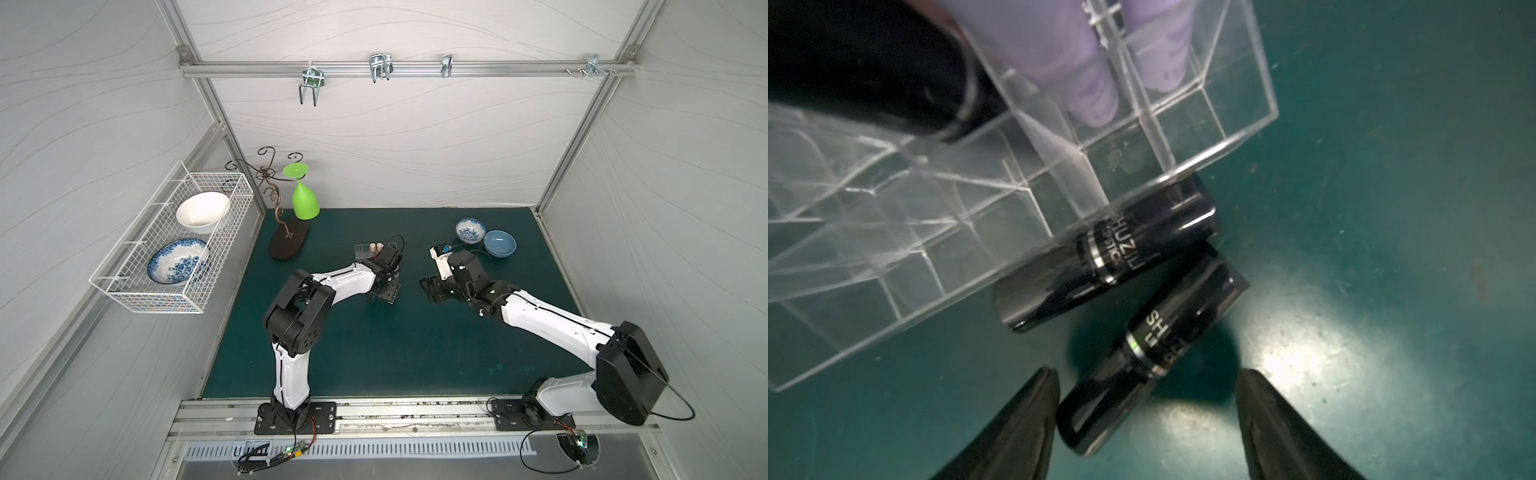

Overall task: Arrange the lipsticks in the organizer
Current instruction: Adjust the lipstick at the center of the board.

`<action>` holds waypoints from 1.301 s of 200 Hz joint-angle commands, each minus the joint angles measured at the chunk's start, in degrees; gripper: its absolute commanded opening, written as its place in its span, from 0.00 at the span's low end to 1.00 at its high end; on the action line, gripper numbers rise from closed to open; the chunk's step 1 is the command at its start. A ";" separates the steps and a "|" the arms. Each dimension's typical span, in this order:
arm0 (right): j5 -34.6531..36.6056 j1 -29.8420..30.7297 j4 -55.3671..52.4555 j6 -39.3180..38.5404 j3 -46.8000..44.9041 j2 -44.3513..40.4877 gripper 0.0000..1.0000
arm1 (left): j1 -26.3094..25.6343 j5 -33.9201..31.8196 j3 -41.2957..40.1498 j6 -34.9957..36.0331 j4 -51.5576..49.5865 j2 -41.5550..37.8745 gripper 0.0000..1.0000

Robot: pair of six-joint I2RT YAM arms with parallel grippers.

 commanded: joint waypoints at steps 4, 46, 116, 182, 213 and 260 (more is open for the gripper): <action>-0.54 -0.31 -0.30 0.65 0.18 -1.56 0.59 | -0.71 -0.40 2.39 0.48 -1.65 0.77 0.69; -0.42 -0.31 -0.85 0.73 0.35 -1.08 0.57 | -1.59 0.10 1.01 0.04 -2.02 -0.90 0.48; -3.39 -2.93 -1.05 2.95 -2.61 -5.29 0.54 | -2.56 3.89 -2.76 -1.95 0.27 -6.02 0.28; -15.91 -9.43 -0.95 6.51 -4.59 -4.00 0.54 | -2.55 7.42 -5.50 -4.00 3.00 -8.83 0.35; -22.13 -9.42 -2.24 8.35 -2.47 0.94 0.54 | -2.31 7.08 -4.38 -3.92 3.35 -8.10 0.62; -16.16 -2.44 -6.57 10.08 1.86 8.05 0.63 | 3.44 6.93 -9.69 -10.72 9.62 -18.81 0.61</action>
